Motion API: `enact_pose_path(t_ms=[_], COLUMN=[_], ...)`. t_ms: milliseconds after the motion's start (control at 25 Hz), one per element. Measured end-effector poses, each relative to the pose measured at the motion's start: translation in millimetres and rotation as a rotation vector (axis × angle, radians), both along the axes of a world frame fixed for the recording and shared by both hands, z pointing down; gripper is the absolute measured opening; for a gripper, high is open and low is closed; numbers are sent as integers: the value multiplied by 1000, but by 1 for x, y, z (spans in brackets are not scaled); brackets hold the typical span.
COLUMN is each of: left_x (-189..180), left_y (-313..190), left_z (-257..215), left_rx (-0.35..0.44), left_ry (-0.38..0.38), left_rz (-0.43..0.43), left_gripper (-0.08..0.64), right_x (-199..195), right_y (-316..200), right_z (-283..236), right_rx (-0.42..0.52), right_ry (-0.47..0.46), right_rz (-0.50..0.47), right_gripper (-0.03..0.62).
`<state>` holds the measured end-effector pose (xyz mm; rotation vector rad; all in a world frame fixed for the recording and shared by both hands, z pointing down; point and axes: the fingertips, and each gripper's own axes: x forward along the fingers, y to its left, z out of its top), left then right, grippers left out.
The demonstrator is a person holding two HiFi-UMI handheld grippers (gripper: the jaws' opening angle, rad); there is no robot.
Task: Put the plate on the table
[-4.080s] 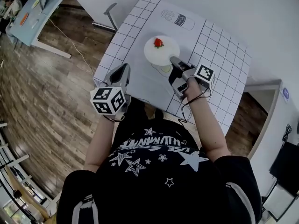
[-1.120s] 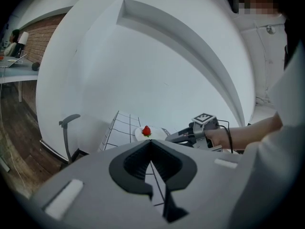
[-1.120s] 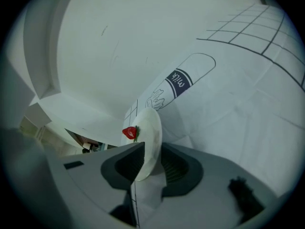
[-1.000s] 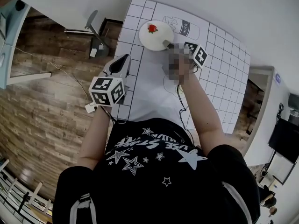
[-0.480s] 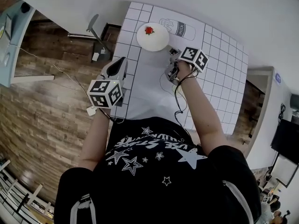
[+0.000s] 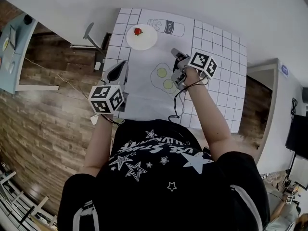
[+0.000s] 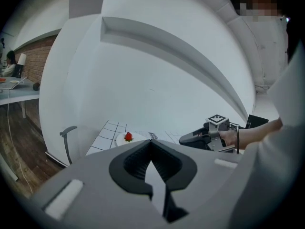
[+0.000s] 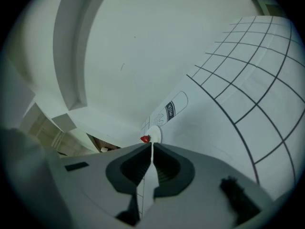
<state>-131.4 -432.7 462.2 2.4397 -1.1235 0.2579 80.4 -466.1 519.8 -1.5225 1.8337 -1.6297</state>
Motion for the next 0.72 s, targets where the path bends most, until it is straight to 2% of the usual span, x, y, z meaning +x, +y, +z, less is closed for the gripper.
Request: enact_pose_path(t_ms=[120,360,600,720], left_x=[17,46,52,60], left_y=[17,56,99,122], left_z=[-9,-20,-17,-11], left_rx=[20,49,40,23], left_ry=[-4,-18,-41,-59], left_rz=[-11,-32,-137,-152], left_gripper=[9,9,9,9], right_x=[17,41,53,55], right_y=[22,62,102,117], right_z=[-8,-21,-19,-16], right_rx=[23,97,162,203], right_ry=[-19,52,115,149], right_rz=[-22,-127,-265,-326], right_gripper=[21,21,21,21])
